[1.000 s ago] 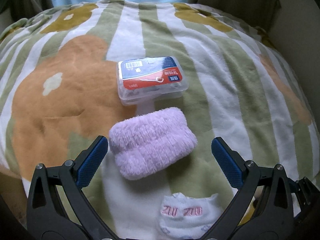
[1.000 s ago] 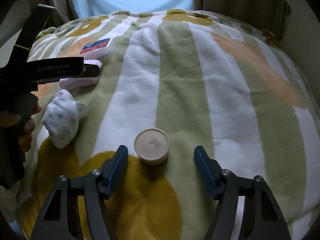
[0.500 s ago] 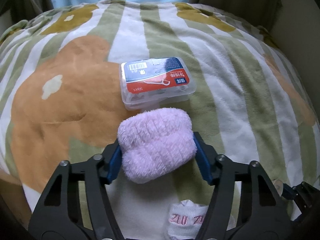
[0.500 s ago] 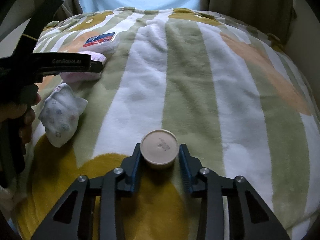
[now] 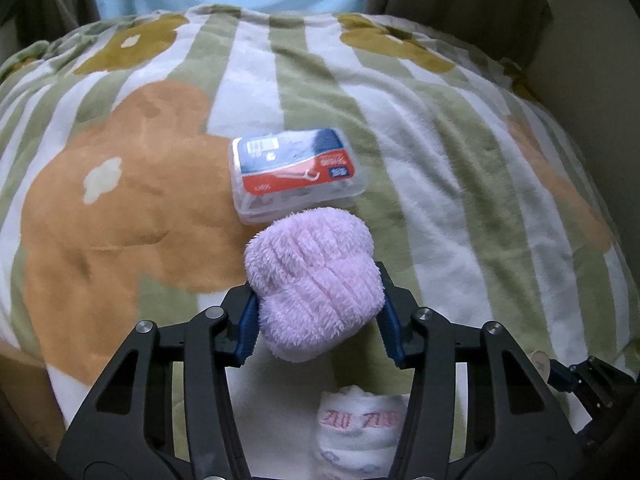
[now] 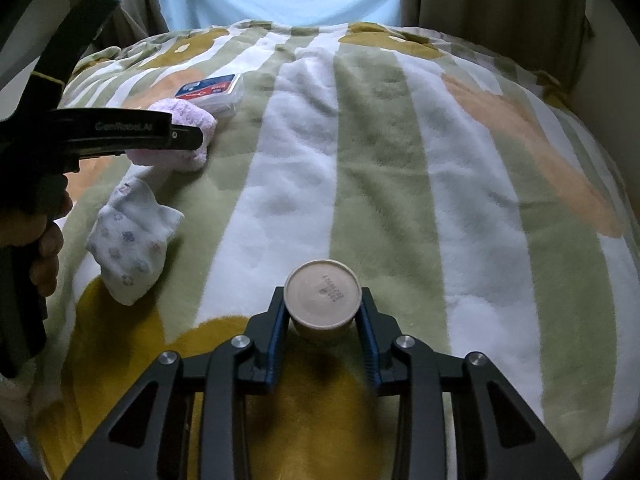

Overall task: Organize objects
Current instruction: 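Grasp the pink fuzzy towel with the left gripper while the right gripper grasps the beige lid, then carry the pink towel and beige lid over the cardboard box with both grippers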

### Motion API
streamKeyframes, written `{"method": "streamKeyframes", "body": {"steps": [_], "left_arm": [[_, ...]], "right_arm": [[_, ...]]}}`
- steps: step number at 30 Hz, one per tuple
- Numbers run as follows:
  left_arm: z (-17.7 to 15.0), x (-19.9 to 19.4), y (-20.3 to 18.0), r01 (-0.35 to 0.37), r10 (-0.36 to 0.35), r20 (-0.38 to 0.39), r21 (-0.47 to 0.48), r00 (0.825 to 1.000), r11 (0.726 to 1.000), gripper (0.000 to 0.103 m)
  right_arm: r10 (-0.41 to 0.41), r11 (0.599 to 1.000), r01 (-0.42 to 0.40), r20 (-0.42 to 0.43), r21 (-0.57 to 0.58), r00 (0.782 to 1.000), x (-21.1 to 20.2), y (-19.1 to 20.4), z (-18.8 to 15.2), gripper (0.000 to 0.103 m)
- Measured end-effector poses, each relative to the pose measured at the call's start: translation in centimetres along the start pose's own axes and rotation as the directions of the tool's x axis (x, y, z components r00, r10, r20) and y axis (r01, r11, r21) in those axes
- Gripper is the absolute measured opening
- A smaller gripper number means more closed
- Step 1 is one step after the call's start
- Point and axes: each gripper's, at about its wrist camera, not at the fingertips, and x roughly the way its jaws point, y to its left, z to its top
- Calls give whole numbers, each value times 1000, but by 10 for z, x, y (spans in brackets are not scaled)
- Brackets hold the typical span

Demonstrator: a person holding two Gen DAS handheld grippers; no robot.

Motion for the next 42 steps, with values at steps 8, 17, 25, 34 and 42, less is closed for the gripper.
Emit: {"method": "streamKeyframes", "body": {"steps": [8,17,25,34,42], "left_arm": [[10,-26,-11,27,-28,45,22,999,999,46],[14,-74,-12,54,-57,96,34,994,998,46],[12,-127,-3,65,-69,147,37,987,997,46],[7,-182,21,54,-57,202,21,978,998,46],[-3,-221,58,22,-18,238,-10,971,1000,46]], "right_arm": [[-2,1000,2,10,11,1000,-8,-1,5,31],[-1,999,0,28,39,1000,-37,0,12,30],[-5,999,3,43,42,999,-69,8,21,30],[11,1000,-12,87,3,996,-102,34,39,30],[62,997,-55,125,-58,990,-124,74,56,30]]}}
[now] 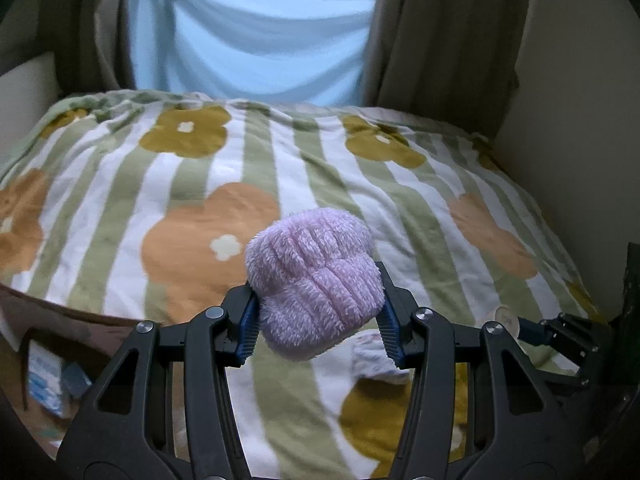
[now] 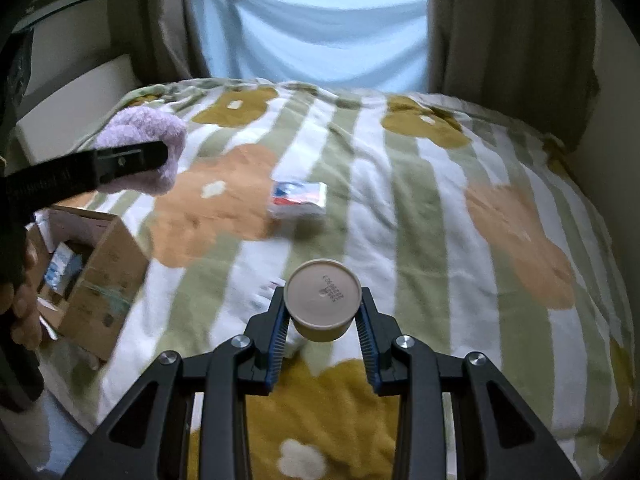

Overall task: Organize objects
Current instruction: 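Carry the pink towel and beige lid over the cardboard box with both grippers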

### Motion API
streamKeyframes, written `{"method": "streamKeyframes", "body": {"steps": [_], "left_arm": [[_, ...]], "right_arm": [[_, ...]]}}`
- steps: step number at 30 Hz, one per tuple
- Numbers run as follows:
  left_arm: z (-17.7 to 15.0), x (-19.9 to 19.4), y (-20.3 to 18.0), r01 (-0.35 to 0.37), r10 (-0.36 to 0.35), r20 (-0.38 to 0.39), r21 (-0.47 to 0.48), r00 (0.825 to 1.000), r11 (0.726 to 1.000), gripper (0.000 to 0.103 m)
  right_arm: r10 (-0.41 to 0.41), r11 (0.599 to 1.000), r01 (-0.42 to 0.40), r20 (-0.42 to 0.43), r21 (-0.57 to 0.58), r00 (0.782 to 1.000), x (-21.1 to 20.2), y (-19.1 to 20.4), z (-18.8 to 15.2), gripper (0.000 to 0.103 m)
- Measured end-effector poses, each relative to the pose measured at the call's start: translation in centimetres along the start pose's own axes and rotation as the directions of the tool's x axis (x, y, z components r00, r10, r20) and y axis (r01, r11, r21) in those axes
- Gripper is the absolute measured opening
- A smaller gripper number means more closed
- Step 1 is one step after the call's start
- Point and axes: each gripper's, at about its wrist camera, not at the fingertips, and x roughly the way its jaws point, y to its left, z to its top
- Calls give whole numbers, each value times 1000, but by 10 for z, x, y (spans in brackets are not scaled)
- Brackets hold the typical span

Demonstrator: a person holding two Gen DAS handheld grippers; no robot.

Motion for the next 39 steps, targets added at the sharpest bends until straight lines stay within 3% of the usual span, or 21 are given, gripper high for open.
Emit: {"method": "streamKeyframes", "body": {"steps": [18,28,39], "left_arm": [[-17,-73,119,-115,119,32,-97,992,989,46],[-45,-107,201,-197,202,12,-178,979,964,46],[-80,-123,280,-255,256,-31,-254,966,933,46]], "right_arm": [[130,978,-121,41,-169,991,-9,126,47,30],[228,943,-221,1,-248,974,4,209,55,30],[269,910,-281,-81,-303,960,32,281,41,30]]}}
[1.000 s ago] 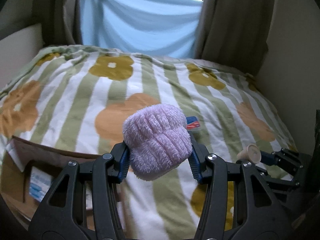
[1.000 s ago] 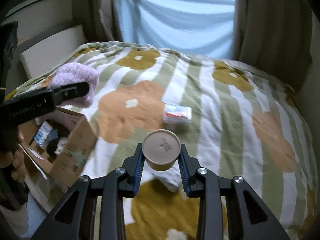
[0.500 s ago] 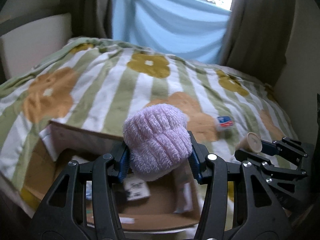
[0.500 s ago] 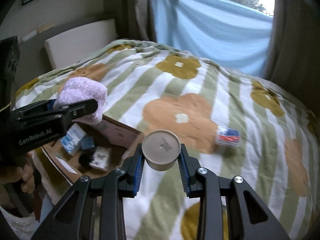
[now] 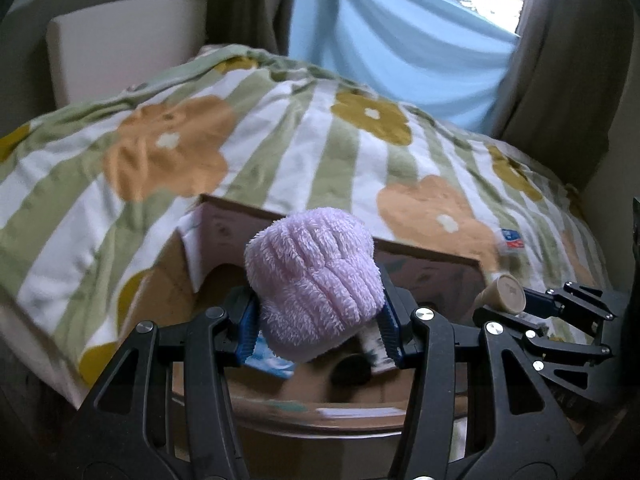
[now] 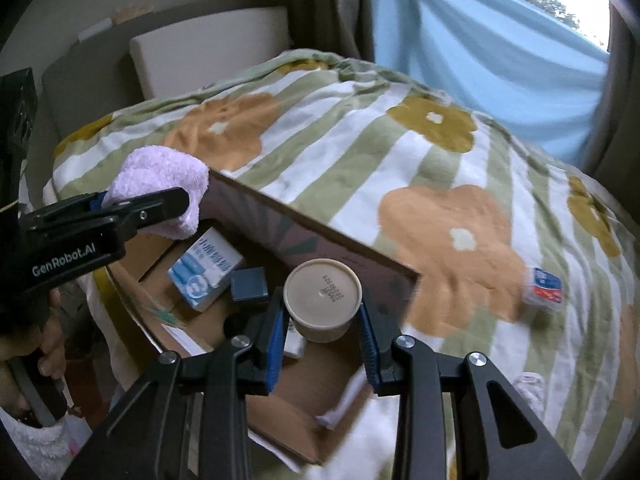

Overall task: Organize objects
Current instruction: 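Carry the pink towel and beige lid over the cardboard box with both grippers, then open both grippers to drop the pink towel and beige lid into the box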

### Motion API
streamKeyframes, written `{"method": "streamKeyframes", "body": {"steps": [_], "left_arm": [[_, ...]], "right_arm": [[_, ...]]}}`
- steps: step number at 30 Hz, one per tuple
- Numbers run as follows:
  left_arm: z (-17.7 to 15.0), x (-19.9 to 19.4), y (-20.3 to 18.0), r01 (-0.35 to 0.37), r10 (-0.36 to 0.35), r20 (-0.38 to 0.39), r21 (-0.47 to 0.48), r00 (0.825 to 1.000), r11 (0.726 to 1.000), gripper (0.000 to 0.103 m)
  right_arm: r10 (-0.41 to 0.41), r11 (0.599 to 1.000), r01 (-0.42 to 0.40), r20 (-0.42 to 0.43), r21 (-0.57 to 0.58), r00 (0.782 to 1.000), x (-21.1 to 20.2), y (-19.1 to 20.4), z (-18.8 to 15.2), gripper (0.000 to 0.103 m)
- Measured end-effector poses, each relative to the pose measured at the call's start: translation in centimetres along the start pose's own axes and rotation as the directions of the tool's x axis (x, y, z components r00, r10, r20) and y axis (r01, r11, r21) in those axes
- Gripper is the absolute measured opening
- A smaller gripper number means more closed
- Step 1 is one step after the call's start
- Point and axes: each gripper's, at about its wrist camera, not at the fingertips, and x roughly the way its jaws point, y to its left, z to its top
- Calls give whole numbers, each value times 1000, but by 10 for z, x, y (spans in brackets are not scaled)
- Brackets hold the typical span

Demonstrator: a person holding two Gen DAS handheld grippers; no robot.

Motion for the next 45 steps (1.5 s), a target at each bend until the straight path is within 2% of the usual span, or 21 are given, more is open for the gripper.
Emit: {"method": "streamKeyframes", "body": {"steps": [7,15,29,31,32,33,34,35,36,39,45], "left_arm": [[-10,14,35,-11,10,-28,-38,1000,999,46],[-21,31,57,-7,3,-69,-63,998,998,46],[-22,43,71,-38,31,-96,-67,995,997,47],[-21,44,71,-40,33,-95,-71,995,997,57],[-20,44,72,-35,28,-92,-77,995,996,74],[-20,44,72,-18,11,-87,-85,996,996,90],[-19,43,72,11,-19,-79,-94,997,996,95],[-19,42,70,21,-28,-72,-97,997,995,103],[-19,41,67,12,-18,-65,-91,998,996,103],[-18,44,57,-28,25,-77,-36,997,999,103],[-17,47,52,-13,8,-93,-51,996,999,103]], "right_arm": [[16,1000,-16,-48,-9,999,26,21,0,30],[25,1000,-26,-99,-9,995,51,38,-7,30],[52,998,-54,-129,-14,990,67,49,1,30],[50,999,-51,-126,-4,991,68,48,2,30],[50,999,-51,-122,-3,991,68,48,2,30],[52,999,-53,-121,-1,991,68,48,2,35],[55,998,-55,-122,2,991,69,48,2,50],[54,999,-54,-121,4,991,69,47,2,61],[53,999,-53,-117,8,992,68,46,2,78],[60,998,-57,-104,25,993,66,42,1,79],[33,999,-32,-101,16,994,63,33,-4,79]]}}
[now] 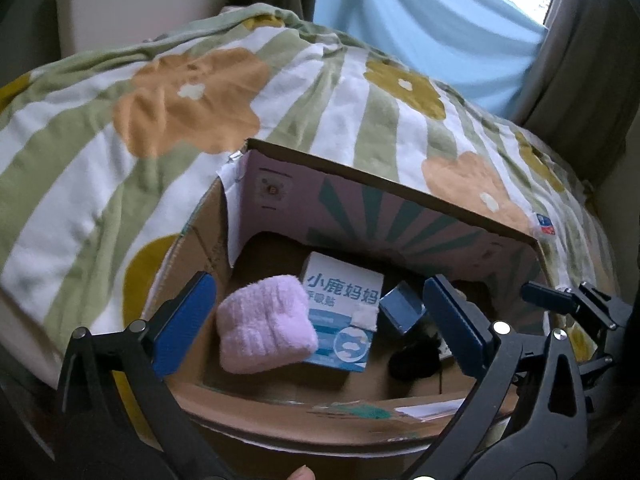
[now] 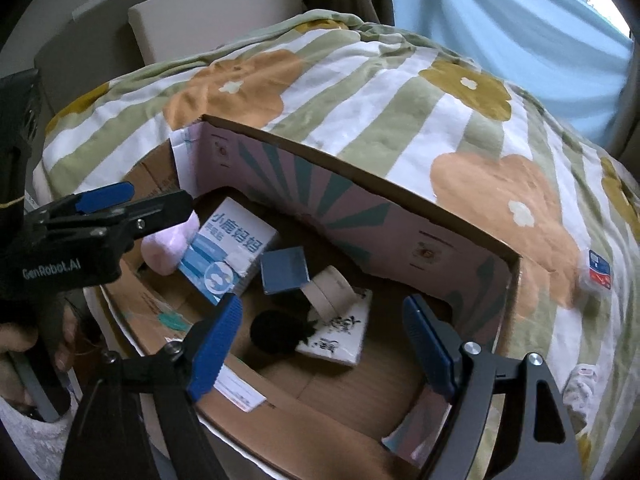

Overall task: Organize objects
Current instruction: 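Open both grippers to drop the pink towel and beige lid into the box, then move both grippers back to the white cloth and floss case on the bed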

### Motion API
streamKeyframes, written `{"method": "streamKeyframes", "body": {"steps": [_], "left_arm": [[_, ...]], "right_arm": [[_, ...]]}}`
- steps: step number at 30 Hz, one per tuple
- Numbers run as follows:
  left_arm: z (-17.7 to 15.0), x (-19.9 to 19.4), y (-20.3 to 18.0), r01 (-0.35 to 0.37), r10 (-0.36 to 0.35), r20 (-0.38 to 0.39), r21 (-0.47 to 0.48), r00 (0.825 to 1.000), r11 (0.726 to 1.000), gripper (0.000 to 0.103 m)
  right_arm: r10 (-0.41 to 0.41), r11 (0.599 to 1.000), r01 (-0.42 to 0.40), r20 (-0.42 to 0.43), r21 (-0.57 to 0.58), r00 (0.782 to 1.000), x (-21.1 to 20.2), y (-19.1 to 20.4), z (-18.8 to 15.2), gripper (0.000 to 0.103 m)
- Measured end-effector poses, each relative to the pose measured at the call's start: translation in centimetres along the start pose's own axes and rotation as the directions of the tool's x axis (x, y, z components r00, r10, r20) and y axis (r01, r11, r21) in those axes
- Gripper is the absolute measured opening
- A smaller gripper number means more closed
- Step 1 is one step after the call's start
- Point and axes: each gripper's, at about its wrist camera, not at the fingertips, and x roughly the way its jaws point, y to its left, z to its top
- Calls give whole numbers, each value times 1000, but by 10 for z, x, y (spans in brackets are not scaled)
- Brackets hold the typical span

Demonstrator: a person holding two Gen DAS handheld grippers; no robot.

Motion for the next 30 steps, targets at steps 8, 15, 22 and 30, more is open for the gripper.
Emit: {"method": "streamKeyframes", "body": {"steps": [8,15,22,30], "left_arm": [[3,-3,-10,-13,13,4,10,1000,1000,103],[2,-14,-16,-24,24,8,3,1000,1000,103],[-5,-37,-23,-50,50,46,16,998,999,103],[-14,-64,-48,-32,32,96,-6,995,999,103]], "right_arm": [[5,1000,-5,-1,8,1000,-2,-9,-4,79],[29,1000,-29,5,7,1000,-8,-11,-7,79],[43,999,-42,46,-8,998,-25,-9,-10,79],[13,1000,-11,95,-27,995,-62,-29,-24,79]]}}
